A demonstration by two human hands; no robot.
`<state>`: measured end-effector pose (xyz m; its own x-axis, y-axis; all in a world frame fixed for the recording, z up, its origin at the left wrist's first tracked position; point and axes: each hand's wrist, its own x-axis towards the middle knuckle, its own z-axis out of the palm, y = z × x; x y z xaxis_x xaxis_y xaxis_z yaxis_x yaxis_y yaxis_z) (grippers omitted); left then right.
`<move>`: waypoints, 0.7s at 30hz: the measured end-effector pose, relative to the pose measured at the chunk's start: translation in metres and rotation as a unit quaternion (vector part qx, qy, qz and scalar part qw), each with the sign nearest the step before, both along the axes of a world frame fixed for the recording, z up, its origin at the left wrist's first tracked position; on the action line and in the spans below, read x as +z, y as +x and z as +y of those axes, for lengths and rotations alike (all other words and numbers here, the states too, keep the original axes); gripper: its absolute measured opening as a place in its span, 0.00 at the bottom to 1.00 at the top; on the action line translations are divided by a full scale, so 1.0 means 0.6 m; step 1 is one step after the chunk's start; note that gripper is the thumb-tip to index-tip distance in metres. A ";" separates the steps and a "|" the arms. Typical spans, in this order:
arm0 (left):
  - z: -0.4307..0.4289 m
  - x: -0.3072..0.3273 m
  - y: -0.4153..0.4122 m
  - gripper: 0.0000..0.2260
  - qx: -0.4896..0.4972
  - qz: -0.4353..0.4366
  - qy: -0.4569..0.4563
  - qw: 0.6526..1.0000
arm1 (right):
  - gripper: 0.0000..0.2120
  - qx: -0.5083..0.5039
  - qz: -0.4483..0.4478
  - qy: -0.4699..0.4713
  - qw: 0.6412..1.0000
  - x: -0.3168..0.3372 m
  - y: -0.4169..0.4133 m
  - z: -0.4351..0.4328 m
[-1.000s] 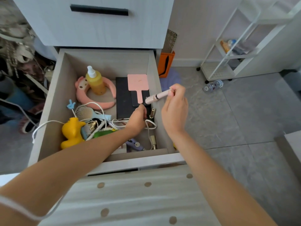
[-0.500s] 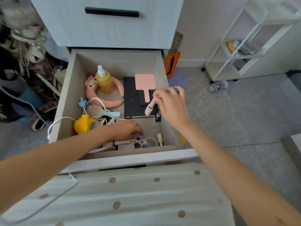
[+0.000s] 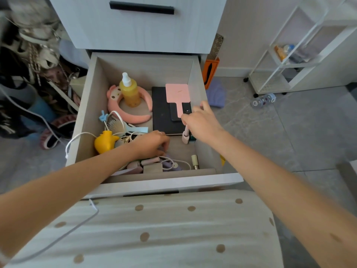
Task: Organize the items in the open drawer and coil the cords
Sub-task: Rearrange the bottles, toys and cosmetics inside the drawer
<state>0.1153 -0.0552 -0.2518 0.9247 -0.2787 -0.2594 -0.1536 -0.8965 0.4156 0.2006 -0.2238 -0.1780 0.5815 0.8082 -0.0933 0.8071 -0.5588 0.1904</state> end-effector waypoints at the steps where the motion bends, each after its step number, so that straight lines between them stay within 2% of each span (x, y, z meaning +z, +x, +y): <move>1: -0.001 0.000 -0.001 0.05 0.006 -0.005 -0.001 1.000 | 0.09 0.002 -0.001 0.004 1.000 -0.004 0.001 0.000; 3: -0.001 0.000 -0.003 0.03 0.035 -0.014 -0.013 0.999 | 0.08 0.005 -0.003 0.014 1.000 -0.012 0.004 -0.002; 6: 0.001 0.002 -0.003 0.02 0.127 -0.019 -0.055 0.990 | 0.09 0.003 0.004 0.026 1.000 -0.020 0.007 -0.004; 9: 0.010 0.005 0.003 0.01 0.262 -0.009 -0.144 0.954 | 0.11 0.006 0.026 0.051 0.998 -0.019 0.008 -0.004; 10: 0.014 0.006 0.004 0.02 0.292 -0.019 -0.146 0.945 | 0.12 0.005 0.040 0.068 0.997 -0.018 0.008 -0.004; 12: 0.020 0.008 0.007 0.02 0.318 -0.058 -0.099 0.941 | 0.14 0.002 0.064 0.109 0.992 -0.016 0.008 -0.007; 16: 0.011 0.023 0.016 0.05 0.343 -0.116 -0.015 0.932 | 0.12 -0.038 0.086 0.250 0.964 -0.015 0.007 -0.011; 19: -0.012 0.032 0.035 0.17 0.298 -0.101 0.140 0.939 | 0.12 -0.094 0.089 0.342 0.931 -0.018 0.005 -0.016; 21: -0.033 0.031 0.047 0.26 0.280 -0.082 0.174 0.941 | 0.12 -0.120 0.094 0.394 0.906 -0.017 0.002 -0.021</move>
<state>0.1433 -0.0753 -0.2333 0.9364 0.3400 -0.0866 0.3475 -0.9329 0.0949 0.2017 -0.2365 -0.1883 0.7835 0.5192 0.3414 0.6206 -0.6260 -0.4722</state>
